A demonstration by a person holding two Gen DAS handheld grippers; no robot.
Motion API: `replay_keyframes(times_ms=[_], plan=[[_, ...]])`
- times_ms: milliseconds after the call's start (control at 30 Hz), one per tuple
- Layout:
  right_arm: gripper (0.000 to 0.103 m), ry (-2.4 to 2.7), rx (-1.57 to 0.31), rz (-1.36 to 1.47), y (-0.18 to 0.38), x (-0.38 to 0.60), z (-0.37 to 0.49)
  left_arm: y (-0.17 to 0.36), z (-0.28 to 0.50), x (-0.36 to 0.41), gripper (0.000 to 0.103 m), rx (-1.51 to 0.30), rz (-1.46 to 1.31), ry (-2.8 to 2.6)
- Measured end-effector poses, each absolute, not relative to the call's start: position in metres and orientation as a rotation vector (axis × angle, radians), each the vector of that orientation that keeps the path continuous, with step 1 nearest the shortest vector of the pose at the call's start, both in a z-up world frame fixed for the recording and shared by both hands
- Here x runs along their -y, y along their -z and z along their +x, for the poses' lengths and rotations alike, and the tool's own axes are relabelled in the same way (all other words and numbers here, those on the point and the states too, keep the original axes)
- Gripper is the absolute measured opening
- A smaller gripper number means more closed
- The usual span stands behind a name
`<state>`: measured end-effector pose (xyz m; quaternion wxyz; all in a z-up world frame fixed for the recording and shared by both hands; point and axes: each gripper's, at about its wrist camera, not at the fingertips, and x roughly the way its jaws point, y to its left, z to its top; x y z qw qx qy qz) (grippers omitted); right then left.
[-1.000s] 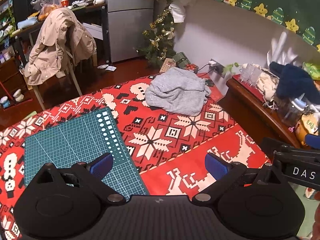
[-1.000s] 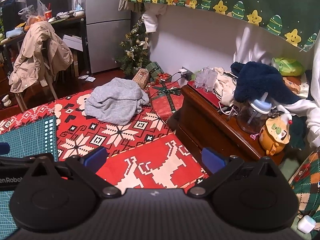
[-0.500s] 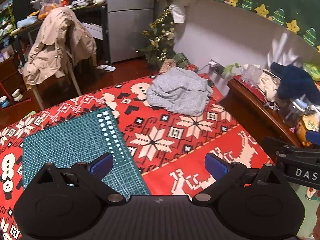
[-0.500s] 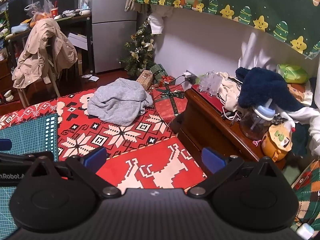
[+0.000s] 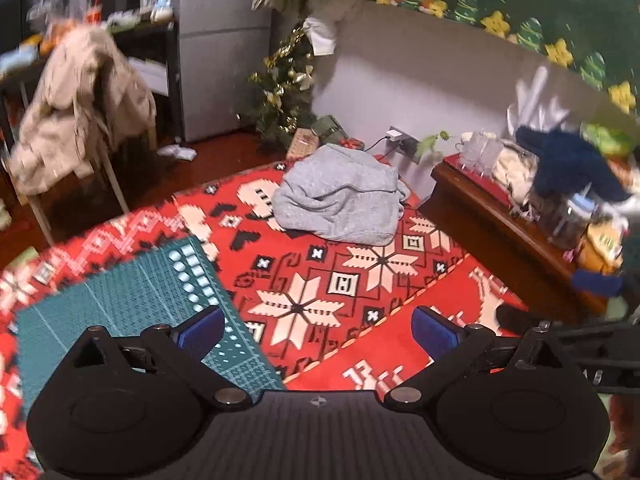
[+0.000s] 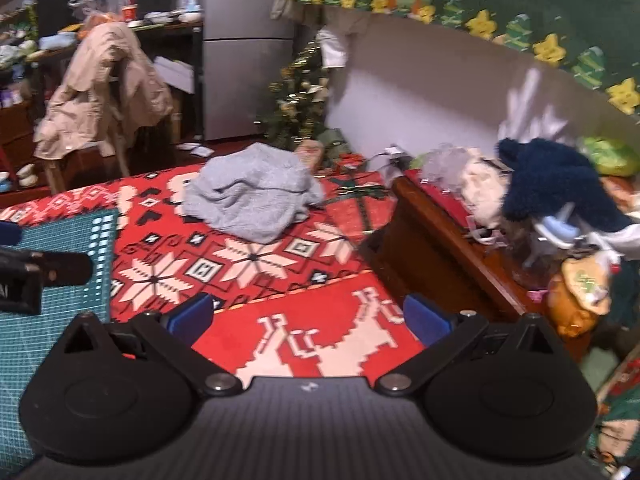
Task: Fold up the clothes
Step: 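Reach both grippers to the grey shirt and close on its fabric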
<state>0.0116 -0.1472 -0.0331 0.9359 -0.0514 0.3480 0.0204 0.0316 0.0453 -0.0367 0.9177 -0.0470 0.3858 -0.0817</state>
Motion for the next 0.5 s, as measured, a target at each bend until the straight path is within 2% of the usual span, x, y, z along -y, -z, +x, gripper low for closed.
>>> replay_keyframes(times_ms=[133, 200, 400, 500], plan=[[0.102, -0.092, -0.695, -0.081, 0.045, 0.150, 0.024, 0.053, 0.043, -0.072, 0.101, -0.749, -0.332, 0.168], [0.102, -0.126, -0.665, -0.087, 0.050, 0.150, 0.030, 0.056, 0.054, -0.078, 0.101, -0.763, -0.349, 0.143], [0.102, -0.167, -0.638, -0.102, 0.066, 0.151, 0.066, 0.057, 0.080, -0.076, 0.101, -0.685, -0.192, 0.143], [0.102, -0.190, -0.626, -0.094, 0.071, 0.152, 0.092, 0.065, 0.104, -0.071, 0.101, -0.702, -0.143, 0.176]])
